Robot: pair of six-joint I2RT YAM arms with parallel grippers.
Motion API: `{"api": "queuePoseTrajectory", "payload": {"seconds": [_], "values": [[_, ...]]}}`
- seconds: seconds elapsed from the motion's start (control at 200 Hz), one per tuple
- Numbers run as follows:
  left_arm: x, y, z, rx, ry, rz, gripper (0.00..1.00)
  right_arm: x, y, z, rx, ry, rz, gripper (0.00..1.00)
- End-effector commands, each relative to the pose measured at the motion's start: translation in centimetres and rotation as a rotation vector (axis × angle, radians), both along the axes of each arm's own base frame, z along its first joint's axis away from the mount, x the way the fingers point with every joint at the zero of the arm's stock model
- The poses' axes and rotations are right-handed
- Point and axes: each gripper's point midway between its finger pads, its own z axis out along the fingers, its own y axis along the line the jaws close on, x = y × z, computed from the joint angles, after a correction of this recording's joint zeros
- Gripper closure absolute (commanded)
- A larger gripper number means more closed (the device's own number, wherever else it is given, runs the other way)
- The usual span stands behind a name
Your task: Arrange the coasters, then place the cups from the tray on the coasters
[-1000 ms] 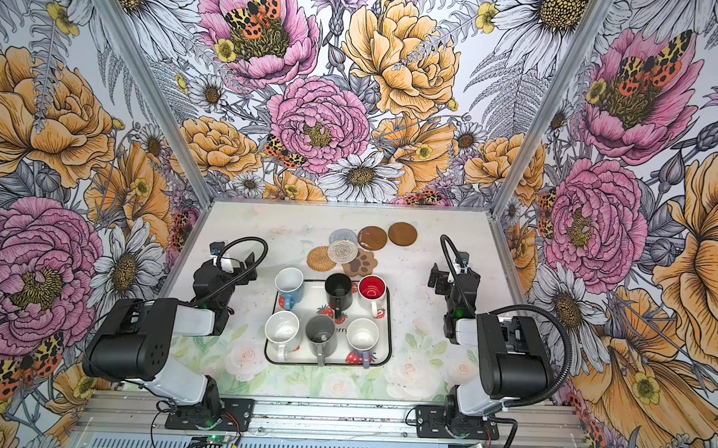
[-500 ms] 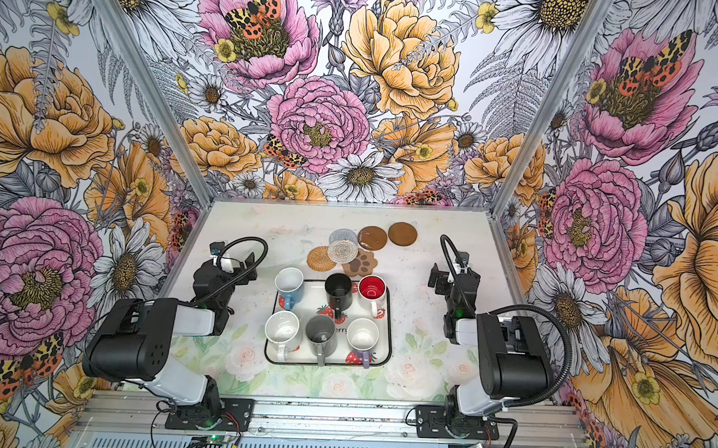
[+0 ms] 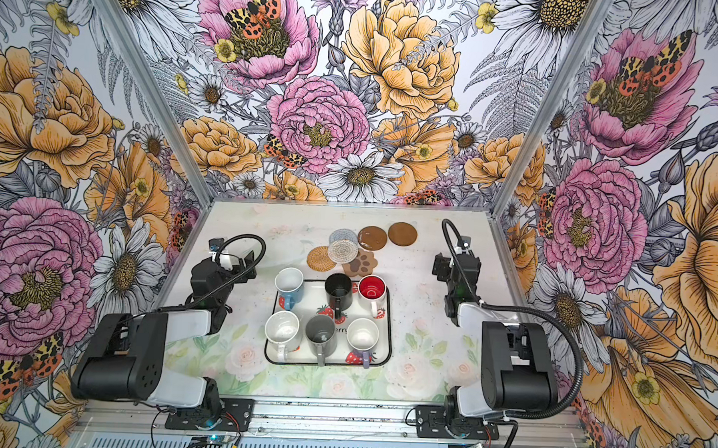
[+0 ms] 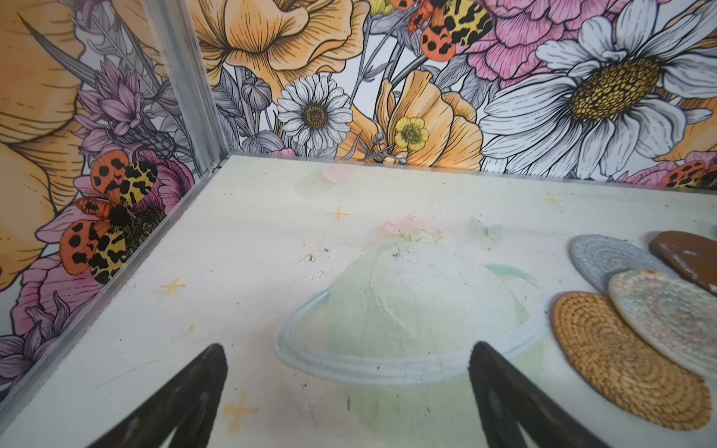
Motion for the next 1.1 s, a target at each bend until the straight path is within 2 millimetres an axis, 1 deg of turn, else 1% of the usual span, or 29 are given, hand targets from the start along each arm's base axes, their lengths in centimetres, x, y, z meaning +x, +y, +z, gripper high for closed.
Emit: {"api": "queuePoseTrajectory", "payload": {"seconds": [0.0,0.05,0.07,0.145,0.225,0.3,0.34,0.345,0.395,0.505,0.56,0.565,0.585,0.61,0.65,0.655,0.67,0.796,0.926,1.016,1.061,1.071,1.076,1.096], "values": [[0.1,-0.5,3.1,-0.046,0.030,0.009,0.04,0.0,0.5,2.8,0.036,0.091,-0.004,0.13],[-0.1,-1.3,4.3,-0.083,0.020,-0.017,0.05,0.7,1.6,3.5,0.065,0.121,0.031,0.14],[-0.1,-1.6,4.9,-0.099,0.013,-0.028,0.05,1.1,2.0,4.0,0.072,0.125,0.042,0.14],[-0.3,-2.8,6.7,-0.154,0.003,-0.067,0.06,2.4,3.9,4.5,0.095,0.176,0.092,0.15],[-0.4,-4.2,8.0,-0.191,0.020,-0.111,0.08,4.1,5.9,4.5,0.108,0.224,0.138,0.15],[-0.4,-5.5,9.0,-0.204,0.040,-0.139,0.09,5.9,7.2,4.2,0.107,0.275,0.156,0.16],[-0.5,-6.1,9.3,-0.208,0.057,-0.148,0.10,6.9,8.0,3.7,0.102,0.314,0.167,0.16],[-0.5,-6.2,9.3,-0.208,0.059,-0.150,0.10,6.9,8.1,3.4,0.101,0.324,0.168,0.16],[-0.7,-7.2,9.6,-0.215,0.068,-0.171,0.11,8.3,8.9,3.2,0.094,0.361,0.179,0.16],[-1.1,-9.3,10.3,-0.218,0.060,-0.216,0.11,11.4,11.0,1.2,0.076,0.451,0.226,0.17],[-1.2,-10.2,10.5,-0.215,0.057,-0.235,0.11,12.8,11.7,0.2,0.072,0.496,0.241,0.18],[-1.3,-10.3,10.6,-0.215,0.056,-0.237,0.11,12.8,11.8,-0.2,0.071,0.507,0.241,0.18],[-1.3,-10.5,10.6,-0.216,0.055,-0.242,0.11,13.5,12.0,-0.2,0.070,0.511,0.244,0.18],[-1.4,-10.9,10.8,-0.216,0.052,-0.253,0.11,14.0,12.3,-0.8,0.073,0.527,0.250,0.19],[-1.5,-11.3,11.1,-0.215,0.047,-0.263,0.11,15.0,12.6,-0.9,0.078,0.525,0.256,0.20],[-1.5,-11.4,11.1,-0.215,0.047,-0.267,0.11,15.1,12.6,-1.3,0.079,0.533,0.255,0.20],[-1.6,-11.5,11.2,-0.216,0.045,-0.272,0.11,15.5,12.7,-1.5,0.081,0.534,0.254,0.20],[-1.9,-12.2,12.1,-0.221,0.027,-0.294,0.11,17.9,13.8,-2.9,0.116,0.526,0.269,0.20],[-2.3,-12.8,12.8,-0.231,0.007,-0.317,0.11,20.1,14.7,-4.3,0.159,0.506,0.284,0.21],[-2.6,-13.3,13.0,-0.234,0.000,-0.331,0.11,21.6,15.4,-4.8,0.186,0.477,0.290,0.23],[-2.7,-13.5,13.0,-0.235,-0.003,-0.333,0.11,22.1,15.7,-5.5,0.204,0.474,0.292,0.24],[-2.7,-13.5,13.0,-0.234,-0.003,-0.333,0.11,22.2,15.8,-5.2,0.206,0.465,0.295,0.24],[-2.7,-13.6,13.0,-0.234,-0.003,-0.333,0.11,22.3,16.0,-5.5,0.210,0.468,0.299,0.24],[-2.7,-13.6,13.1,-0.234,-0.005,-0.334,0.11,22.5,16.1,-5.7,0.219,0.463,0.301,0.24]]}}
